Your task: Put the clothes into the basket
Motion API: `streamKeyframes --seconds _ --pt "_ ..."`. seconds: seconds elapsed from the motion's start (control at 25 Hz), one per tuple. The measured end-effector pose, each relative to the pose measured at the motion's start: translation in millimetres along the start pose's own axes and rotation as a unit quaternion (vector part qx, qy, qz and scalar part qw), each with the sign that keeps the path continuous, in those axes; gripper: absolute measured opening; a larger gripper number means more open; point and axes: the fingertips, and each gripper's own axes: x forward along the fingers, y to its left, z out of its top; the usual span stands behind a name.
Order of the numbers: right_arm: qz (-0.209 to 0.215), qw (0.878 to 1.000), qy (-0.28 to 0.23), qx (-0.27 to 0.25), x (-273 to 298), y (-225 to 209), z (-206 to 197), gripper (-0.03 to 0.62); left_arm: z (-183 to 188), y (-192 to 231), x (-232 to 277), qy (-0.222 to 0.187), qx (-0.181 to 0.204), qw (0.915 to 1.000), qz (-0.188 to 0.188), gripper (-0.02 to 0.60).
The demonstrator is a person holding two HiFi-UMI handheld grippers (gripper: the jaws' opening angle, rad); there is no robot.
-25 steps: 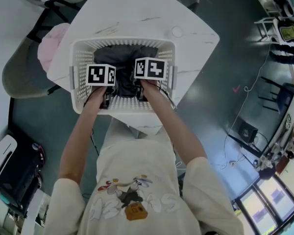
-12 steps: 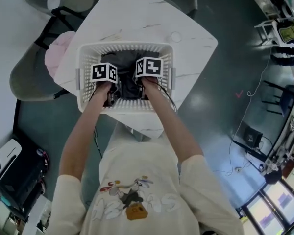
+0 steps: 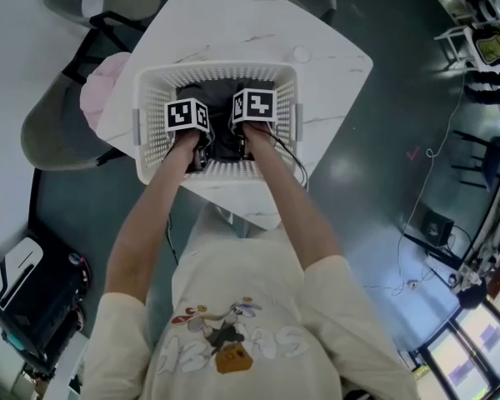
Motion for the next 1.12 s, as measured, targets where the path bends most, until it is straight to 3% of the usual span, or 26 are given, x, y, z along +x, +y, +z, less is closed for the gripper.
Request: streamKeyframes --seconds 0.16,0.4,0.6,0.76,1.12 --pt "-0.001 1.0 0.006 0.007 0 2 -2 0.224 -1 3 -1 0.005 0.007 1.0 -0.005 0.259" --pt "0.034 0.998 0.024 0.037 -12 2 -8 0.264 -6 0 -16 0.009 0.037 0.9992 -0.006 0.277" --pt "0.038 0.998 0.013 0.053 -25 2 -11 0.287 -8 -11 -37 0.007 0.056 0.9975 -0.042 0.356" --pt "0.053 0.996 0.003 0.069 -38 2 -10 0.332 -5 -28 -51 -0.002 0.059 0.9951 -0.08 0.455" --pt "0.073 0.992 -0.027 0.102 -62 16 -6 0.396 -4 -31 -72 -0.026 0.045 0.9953 -0.082 0.471"
